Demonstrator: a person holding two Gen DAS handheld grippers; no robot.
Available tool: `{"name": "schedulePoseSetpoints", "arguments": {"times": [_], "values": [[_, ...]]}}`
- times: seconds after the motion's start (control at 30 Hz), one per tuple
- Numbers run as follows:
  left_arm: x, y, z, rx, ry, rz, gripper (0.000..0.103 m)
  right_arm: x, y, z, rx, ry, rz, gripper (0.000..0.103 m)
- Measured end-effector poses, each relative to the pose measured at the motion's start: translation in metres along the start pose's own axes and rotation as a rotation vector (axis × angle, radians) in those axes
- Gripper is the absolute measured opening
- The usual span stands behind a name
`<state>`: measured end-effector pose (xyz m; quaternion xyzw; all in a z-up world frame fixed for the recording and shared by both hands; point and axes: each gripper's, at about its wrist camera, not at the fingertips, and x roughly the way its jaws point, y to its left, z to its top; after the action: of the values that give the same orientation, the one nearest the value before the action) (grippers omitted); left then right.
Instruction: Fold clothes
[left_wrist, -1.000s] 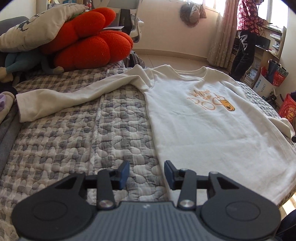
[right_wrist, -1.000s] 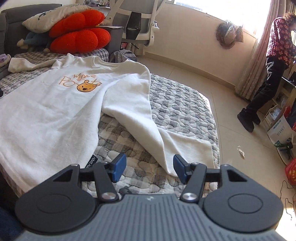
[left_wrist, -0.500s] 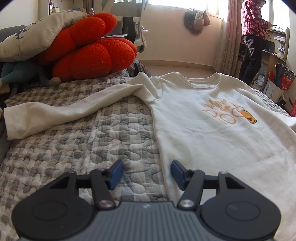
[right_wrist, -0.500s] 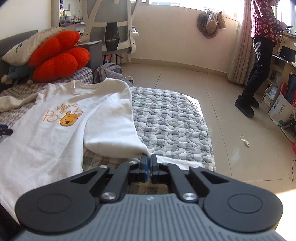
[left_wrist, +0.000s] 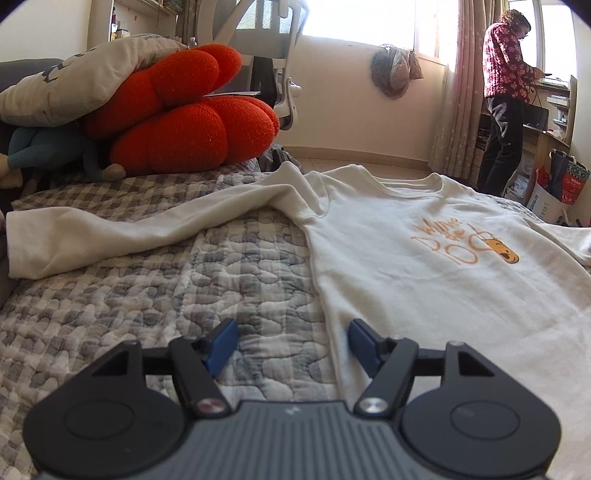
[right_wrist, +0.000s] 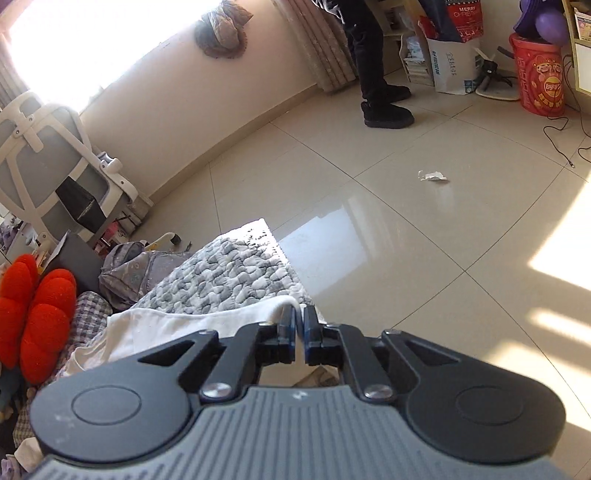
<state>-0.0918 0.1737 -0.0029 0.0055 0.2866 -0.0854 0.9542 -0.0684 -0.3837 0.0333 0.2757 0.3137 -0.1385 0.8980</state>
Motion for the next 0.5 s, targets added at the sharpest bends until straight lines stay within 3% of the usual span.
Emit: {"name": "schedulePoseSetpoints", "arguments": {"times": [0.17, 0.2, 0.3, 0.37, 0.4, 0.47, 0.5], "values": [[0.001, 0.001, -0.001, -0.006, -0.008, -0.001, 0.07, 0.005, -0.021, -0.01, 0.001, -0.036, -0.046, 0.01], [0.0, 0.001, -0.001, -0.006, -0.01, 0.0, 0.07, 0.002, -0.023, -0.01, 0.017, -0.06, -0.055, 0.016], [0.0, 0.001, -0.002, -0.004, -0.016, 0.004, 0.07, -0.005, -0.028, -0.01, 0.04, -0.105, -0.049, 0.017], [0.001, 0.002, -0.002, -0.005, -0.017, 0.002, 0.07, -0.007, -0.026, -0.016, 0.029, -0.089, 0.007, 0.017], [0.001, 0.002, -0.002, -0.007, -0.018, 0.002, 0.07, -0.008, -0.025, -0.019, 0.023, -0.08, 0.037, 0.021], [0.0, 0.002, -0.002, -0.009, -0.02, 0.0, 0.07, -0.006, -0.02, -0.027, 0.01, -0.056, 0.055, 0.039], [0.0, 0.002, -0.002, -0.009, -0.021, 0.0, 0.07, -0.007, -0.016, -0.032, 0.002, -0.06, 0.054, 0.042]]}}
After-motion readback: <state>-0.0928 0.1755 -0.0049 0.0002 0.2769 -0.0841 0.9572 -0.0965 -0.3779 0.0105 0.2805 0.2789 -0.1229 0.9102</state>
